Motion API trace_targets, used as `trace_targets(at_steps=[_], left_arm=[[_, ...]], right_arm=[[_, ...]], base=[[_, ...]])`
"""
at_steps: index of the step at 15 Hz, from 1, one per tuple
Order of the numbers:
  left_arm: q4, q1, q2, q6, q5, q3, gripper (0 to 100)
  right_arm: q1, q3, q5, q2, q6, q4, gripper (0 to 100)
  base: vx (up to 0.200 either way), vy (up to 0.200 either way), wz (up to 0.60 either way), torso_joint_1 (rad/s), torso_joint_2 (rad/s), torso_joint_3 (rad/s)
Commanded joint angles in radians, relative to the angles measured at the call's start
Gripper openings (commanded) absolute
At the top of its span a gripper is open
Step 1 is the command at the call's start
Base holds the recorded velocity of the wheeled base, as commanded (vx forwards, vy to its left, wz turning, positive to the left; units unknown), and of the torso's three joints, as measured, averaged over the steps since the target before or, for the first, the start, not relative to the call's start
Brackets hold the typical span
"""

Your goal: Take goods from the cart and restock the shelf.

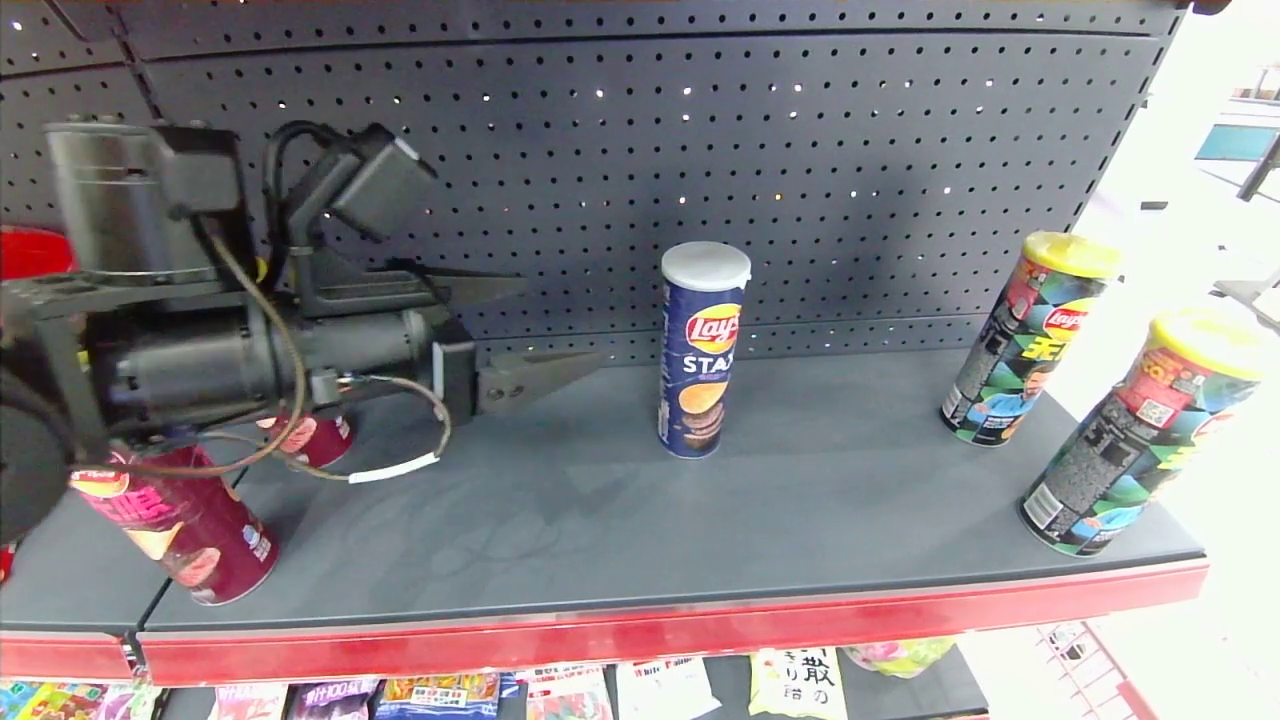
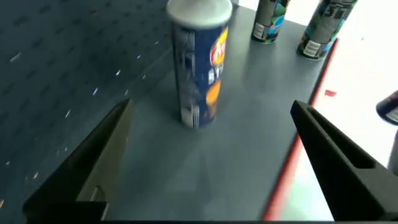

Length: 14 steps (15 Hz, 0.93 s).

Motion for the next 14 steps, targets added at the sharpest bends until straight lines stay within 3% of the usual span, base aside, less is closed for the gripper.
trace_targets(at_steps=[1, 5, 14], left_arm=[[-0.005, -0.021, 0.206, 0.014, -0.028, -0.118, 100], [-0.002, -0.040, 0.263, 0.014, -0.078, -0.178, 100], [0.001, -0.087, 0.406, 0.010, -0.047, -0.334, 100]], right_arm=[[0.000, 0.000, 0.001, 0.000, 0.000, 0.000, 0], [0.000, 0.000, 0.000, 0.000, 0.005, -0.001, 0], [0.000, 0.002, -0.009, 0.000, 0.006, -0.003, 0]], base=[[0.000, 0.000, 0.00, 0.000, 0.00, 0.000], [0.000, 0.000, 0.00, 0.000, 0.00, 0.000], [0.000, 0.000, 0.00, 0.000, 0.00, 0.000]])
